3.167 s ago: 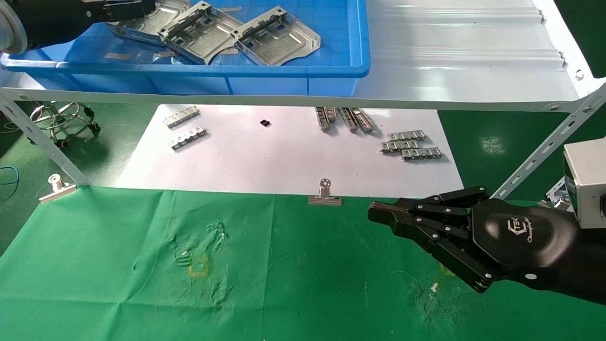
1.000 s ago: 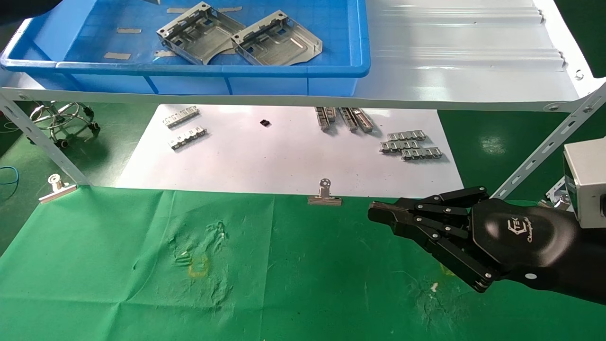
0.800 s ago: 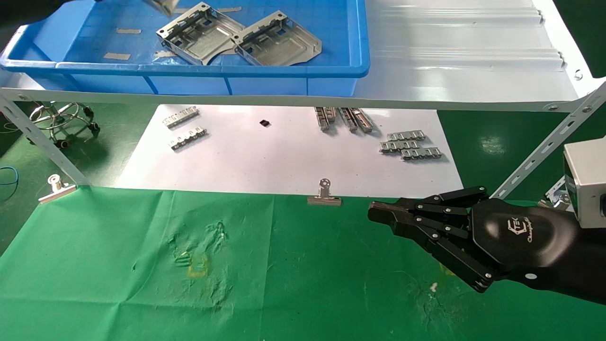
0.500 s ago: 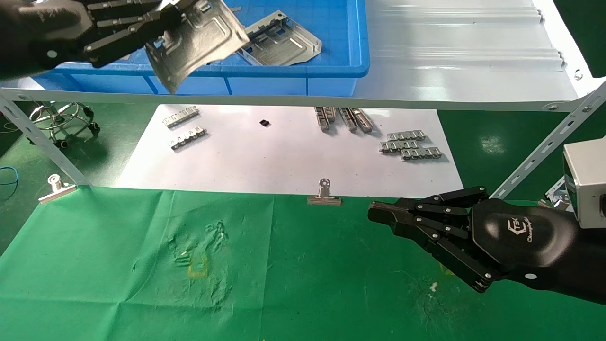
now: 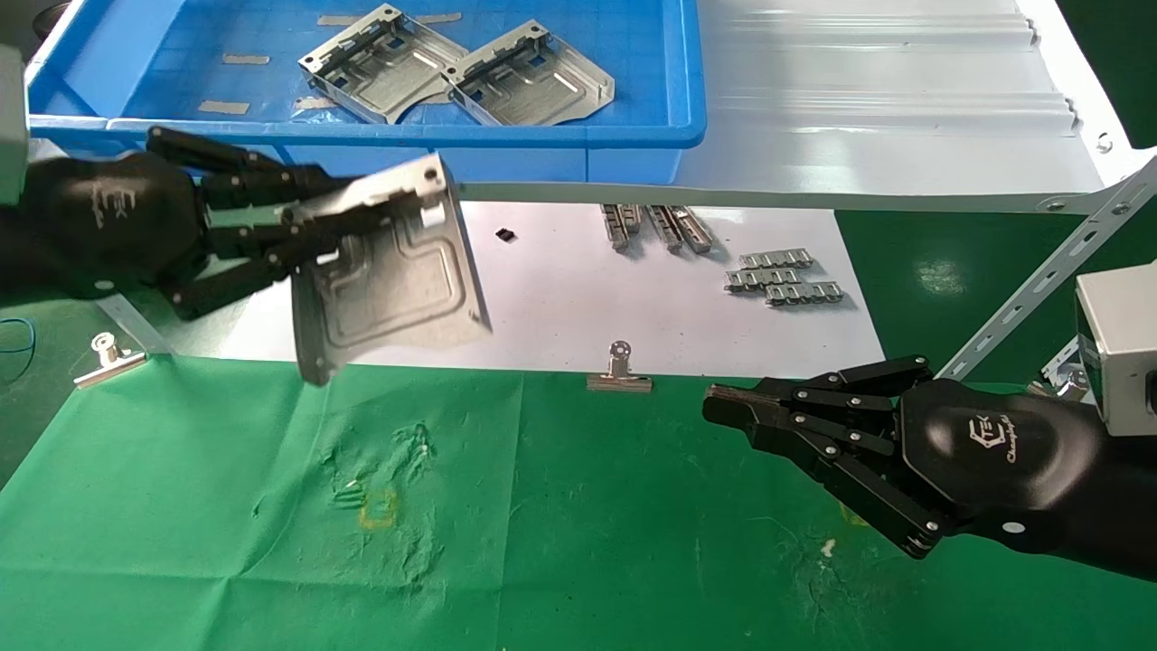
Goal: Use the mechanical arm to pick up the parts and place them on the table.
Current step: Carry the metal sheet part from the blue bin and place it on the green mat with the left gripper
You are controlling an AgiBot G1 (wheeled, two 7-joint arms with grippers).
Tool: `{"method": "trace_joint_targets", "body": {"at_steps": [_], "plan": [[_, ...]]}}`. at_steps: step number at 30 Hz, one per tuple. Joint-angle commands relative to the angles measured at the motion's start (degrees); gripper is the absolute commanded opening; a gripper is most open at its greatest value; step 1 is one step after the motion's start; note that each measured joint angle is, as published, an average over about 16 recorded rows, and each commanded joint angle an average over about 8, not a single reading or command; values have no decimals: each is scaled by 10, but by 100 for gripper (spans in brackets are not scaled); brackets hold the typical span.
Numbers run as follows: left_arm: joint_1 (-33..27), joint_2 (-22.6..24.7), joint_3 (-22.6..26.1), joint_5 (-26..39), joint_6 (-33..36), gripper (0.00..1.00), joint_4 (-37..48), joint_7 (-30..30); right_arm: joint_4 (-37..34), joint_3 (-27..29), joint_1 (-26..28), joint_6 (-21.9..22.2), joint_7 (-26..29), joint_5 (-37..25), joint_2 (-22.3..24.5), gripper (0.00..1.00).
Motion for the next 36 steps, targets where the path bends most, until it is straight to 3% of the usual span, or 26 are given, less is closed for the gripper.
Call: {"method": "trace_joint_targets", "body": {"at_steps": [1, 8, 16, 36], "plan": [[16, -16, 16, -14, -1, 0, -35, 10, 0, 0, 0, 0, 0, 0, 0, 0], [57, -42, 82, -22, -5, 0, -61, 69, 0, 0, 0, 0, 0, 0, 0, 0], [61, -34, 133, 24, -19, 0, 4, 181, 0, 0, 0, 0, 0, 0, 0, 0], [51, 56, 166, 82, -48, 0, 195, 340, 0, 0, 0, 0, 0, 0, 0, 0]]}}
